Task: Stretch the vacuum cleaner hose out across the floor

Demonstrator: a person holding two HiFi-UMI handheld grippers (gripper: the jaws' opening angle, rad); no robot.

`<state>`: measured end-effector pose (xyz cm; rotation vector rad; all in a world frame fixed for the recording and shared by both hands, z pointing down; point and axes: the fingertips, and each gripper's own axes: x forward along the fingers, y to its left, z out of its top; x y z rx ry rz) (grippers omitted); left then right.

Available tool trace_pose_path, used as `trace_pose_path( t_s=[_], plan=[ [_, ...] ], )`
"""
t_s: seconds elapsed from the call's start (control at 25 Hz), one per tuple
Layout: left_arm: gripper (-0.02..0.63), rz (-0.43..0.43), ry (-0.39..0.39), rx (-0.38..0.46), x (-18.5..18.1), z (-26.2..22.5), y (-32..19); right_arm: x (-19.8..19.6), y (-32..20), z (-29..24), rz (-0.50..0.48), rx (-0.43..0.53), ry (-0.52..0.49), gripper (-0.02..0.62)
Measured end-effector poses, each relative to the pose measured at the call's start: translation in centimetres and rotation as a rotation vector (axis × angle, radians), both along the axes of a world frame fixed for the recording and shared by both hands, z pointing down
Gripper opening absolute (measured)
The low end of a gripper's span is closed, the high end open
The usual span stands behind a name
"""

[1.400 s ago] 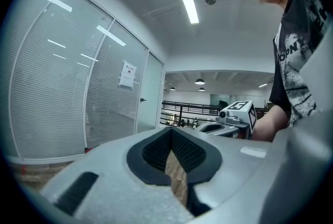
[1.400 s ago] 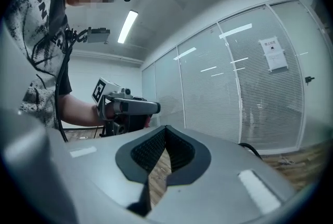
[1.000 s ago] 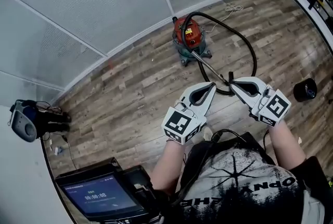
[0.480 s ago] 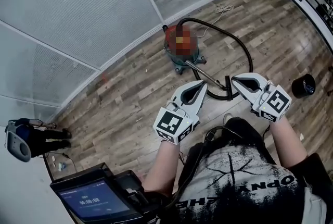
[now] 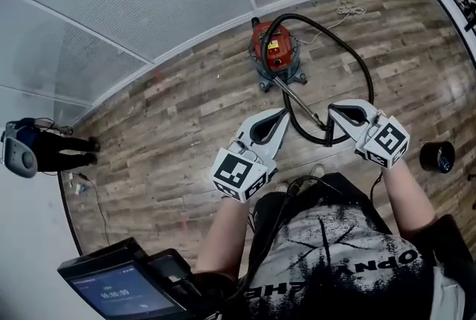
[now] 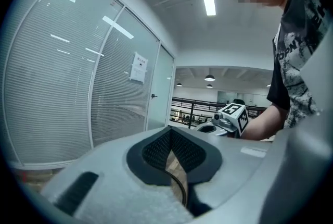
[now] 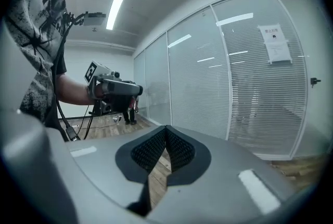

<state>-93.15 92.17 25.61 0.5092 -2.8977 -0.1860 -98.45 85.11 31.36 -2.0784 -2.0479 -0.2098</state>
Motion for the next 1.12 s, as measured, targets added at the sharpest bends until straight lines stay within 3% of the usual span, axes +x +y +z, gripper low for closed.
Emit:
trace_pose_path(
  t_s=[0.24, 0.64, 0.96, 1.12],
  plan=[
    [0.000, -0.054, 0.043, 0.022, -2.3, 2.2, 0.2, -2.7, 0.9, 4.5, -0.064, 0.081, 0.029, 0.027],
    [0.000, -0.049, 0.048, 0.046, -6.1, 6.4, 6.7, -7.9, 6.4, 15.1, 0.020, 0.287, 0.049, 0.127],
    [0.000, -0.042, 0.076, 0.061, -7.9, 13.8, 13.1, -9.3, 10.6, 31.1, 0.026, 0.498, 0.131, 0.199],
    [0.000, -0.111, 0.017, 0.108, -9.5, 19.4, 17.3, -12.0, 12.3, 43.5, 0.035, 0.609, 0.165, 0.239]
  ],
)
